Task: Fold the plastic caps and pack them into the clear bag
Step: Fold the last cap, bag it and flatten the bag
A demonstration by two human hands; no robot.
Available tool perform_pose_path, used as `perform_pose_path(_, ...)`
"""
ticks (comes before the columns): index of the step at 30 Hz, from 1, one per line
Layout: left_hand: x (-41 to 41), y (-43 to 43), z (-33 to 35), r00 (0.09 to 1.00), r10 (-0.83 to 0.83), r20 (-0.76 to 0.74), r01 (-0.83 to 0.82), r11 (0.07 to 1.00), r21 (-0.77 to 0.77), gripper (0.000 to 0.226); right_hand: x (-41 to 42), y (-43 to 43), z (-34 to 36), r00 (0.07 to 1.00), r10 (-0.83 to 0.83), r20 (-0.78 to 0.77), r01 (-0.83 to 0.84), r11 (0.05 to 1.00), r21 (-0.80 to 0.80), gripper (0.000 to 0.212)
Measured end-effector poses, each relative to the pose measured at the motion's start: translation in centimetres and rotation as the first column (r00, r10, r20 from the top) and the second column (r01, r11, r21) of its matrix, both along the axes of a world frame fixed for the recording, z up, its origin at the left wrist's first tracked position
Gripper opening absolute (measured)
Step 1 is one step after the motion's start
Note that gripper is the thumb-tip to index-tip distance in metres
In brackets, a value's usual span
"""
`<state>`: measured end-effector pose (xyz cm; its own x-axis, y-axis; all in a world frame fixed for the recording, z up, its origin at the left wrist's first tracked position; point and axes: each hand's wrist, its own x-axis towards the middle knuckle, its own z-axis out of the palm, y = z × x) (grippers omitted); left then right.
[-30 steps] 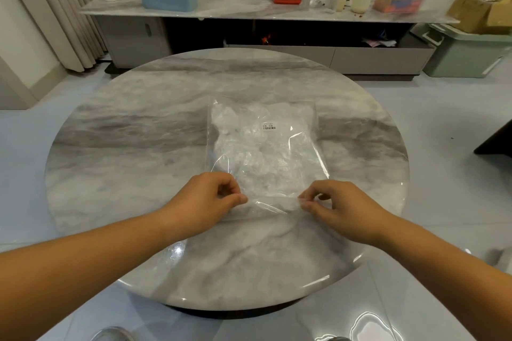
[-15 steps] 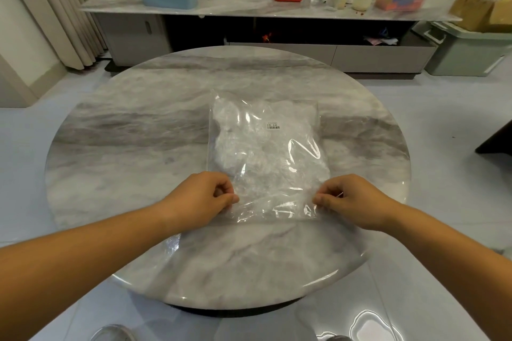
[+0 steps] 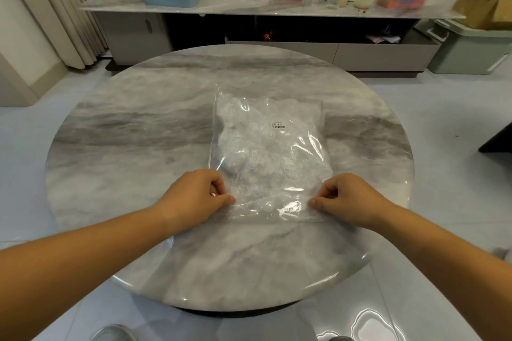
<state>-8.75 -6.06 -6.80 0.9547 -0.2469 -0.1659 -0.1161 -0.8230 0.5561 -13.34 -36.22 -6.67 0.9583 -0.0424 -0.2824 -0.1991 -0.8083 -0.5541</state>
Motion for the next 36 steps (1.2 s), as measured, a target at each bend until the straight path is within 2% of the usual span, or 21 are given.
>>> perform_pose_path(5,-0.1,-0.1,-0.2,0.999,0.009,0.042,-0.011,0.998,0.061,0.026,0.0,0.7,-0.4,0.999,-0.012,0.04,0.015,0.996,-0.085,0.025)
perform_pose_path(7,-0.3,-0.3,-0.3,0.983,-0.05,0.178,0.018,0.984,0.176,0.026,0.0,0.9,-0.7,0.998,-0.028,0.058,0.034,0.994,-0.105,0.024)
perform_pose_path(9,-0.3,-0.5,-0.6,0.89,-0.219,0.4,0.116,0.957,0.267,0.023,-0.1,1.0,-0.7,0.996,-0.047,0.078,0.056,0.992,-0.112,0.025)
perform_pose_path(10,-0.6,-0.8,-0.6,0.828,-0.32,0.46,0.197,0.935,0.296,0.025,-0.2,1.0,-0.6,0.994,-0.048,0.102,0.061,0.989,-0.133,0.028)
perform_pose_path(12,-1.6,-1.7,-1.0,0.701,-0.479,0.528,0.35,0.877,0.33,0.028,-0.6,1.2,-0.9,0.978,-0.002,0.209,0.06,0.96,-0.272,0.036)
perform_pose_path(13,-2.5,-2.3,-1.5,0.66,-0.545,0.517,0.404,0.838,0.367,0.03,-0.8,1.3,-1.1,0.959,0.041,0.279,0.063,0.933,-0.353,0.038)
perform_pose_path(14,-3.5,-2.8,-2.0,0.667,-0.597,0.445,0.451,0.8,0.396,0.039,-1.0,1.4,-1.4,0.927,0.103,0.36,0.059,0.909,-0.413,0.037)
perform_pose_path(16,-4.9,-3.2,-2.6,0.732,-0.634,0.248,0.502,0.749,0.432,0.065,-1.3,1.5,-2.1,0.852,0.23,0.47,0.026,0.878,-0.478,0.03)
perform_pose_path(18,-5.2,-2.7,-2.7,0.753,-0.655,0.058,0.566,0.691,0.45,0.077,-1.9,2.3,-2.5,0.785,0.342,0.516,-0.074,0.879,-0.471,0.023)
perform_pose_path(20,-4.8,-2.5,-2.6,0.74,-0.672,0.009,0.594,0.66,0.46,0.081,-2.8,3.5,-2.9,0.706,0.476,0.525,-0.244,0.859,-0.45,0.013)
perform_pose_path(21,-4.7,-2.5,-2.7,0.741,-0.672,-0.004,0.6,0.658,0.455,0.082,-3.5,4.3,-3.2,0.702,0.526,0.481,-0.33,0.838,-0.435,0.023)
perform_pose_path(24,-4.4,-2.5,-3.0,0.739,-0.674,-0.018,0.611,0.658,0.44,0.079,-5.3,6.2,-3.9,0.766,0.601,0.229,-0.509,0.784,-0.355,0.073)
perform_pose_path(26,-4.1,-2.2,-3.1,0.72,-0.694,-0.018,0.628,0.64,0.442,0.076,-5.8,6.0,-3.9,0.784,0.609,0.121,-0.553,0.774,-0.31,0.089)
perform_pose_path(32,-4.0,-1.6,-3.2,0.711,-0.703,0.009,0.63,0.642,0.437,0.072,-6.0,4.9,-4.5,0.846,0.524,0.097,-0.465,0.815,-0.345,0.088)
perform_pose_path(36,-3.9,-0.8,-3.5,0.713,-0.701,0.013,0.611,0.63,0.48,0.07,-6.4,3.6,-5.0,0.931,0.35,0.103,-0.288,0.878,-0.382,0.096)
